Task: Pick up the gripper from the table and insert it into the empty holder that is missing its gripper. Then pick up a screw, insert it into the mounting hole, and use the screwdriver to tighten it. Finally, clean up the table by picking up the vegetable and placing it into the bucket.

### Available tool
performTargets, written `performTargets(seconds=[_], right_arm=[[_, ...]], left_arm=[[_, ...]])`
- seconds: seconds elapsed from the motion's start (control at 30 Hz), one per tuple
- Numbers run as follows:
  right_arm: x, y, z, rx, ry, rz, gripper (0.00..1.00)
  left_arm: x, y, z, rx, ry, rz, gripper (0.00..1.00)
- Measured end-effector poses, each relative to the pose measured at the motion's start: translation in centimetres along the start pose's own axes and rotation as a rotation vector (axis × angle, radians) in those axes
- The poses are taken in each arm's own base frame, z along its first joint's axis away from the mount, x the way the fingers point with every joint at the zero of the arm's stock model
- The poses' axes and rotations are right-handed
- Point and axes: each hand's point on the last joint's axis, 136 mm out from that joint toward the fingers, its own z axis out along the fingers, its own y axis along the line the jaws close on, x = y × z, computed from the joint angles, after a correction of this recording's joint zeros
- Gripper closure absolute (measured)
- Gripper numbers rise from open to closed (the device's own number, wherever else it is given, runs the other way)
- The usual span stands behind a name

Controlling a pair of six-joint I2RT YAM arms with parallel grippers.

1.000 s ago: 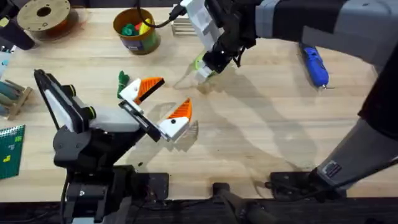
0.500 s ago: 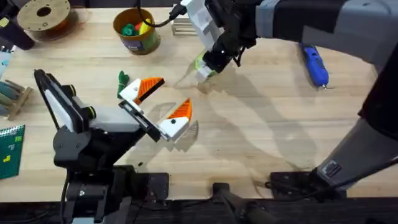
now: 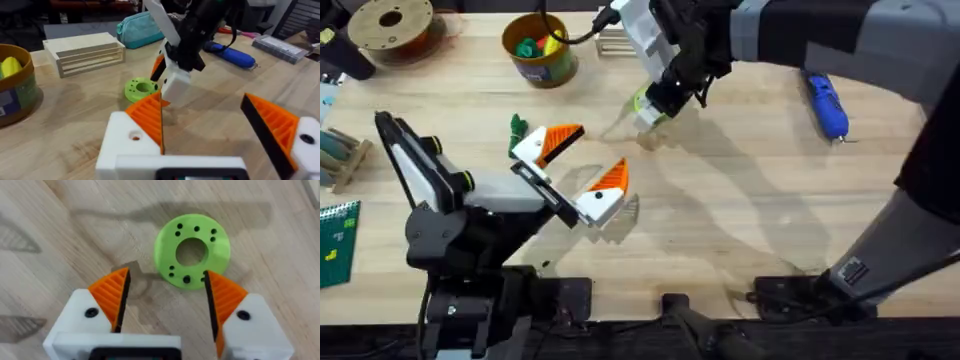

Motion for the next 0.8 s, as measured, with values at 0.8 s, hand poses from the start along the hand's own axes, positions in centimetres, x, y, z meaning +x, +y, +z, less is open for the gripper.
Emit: performTargets(seconds=[0.8], right_arm=[[0.44,-0.05,0.94,-0.002,0.022,0.002,0.441]], left_arm=[[0.00,0.01,0.00,0.000,0.000,0.000,0.028]])
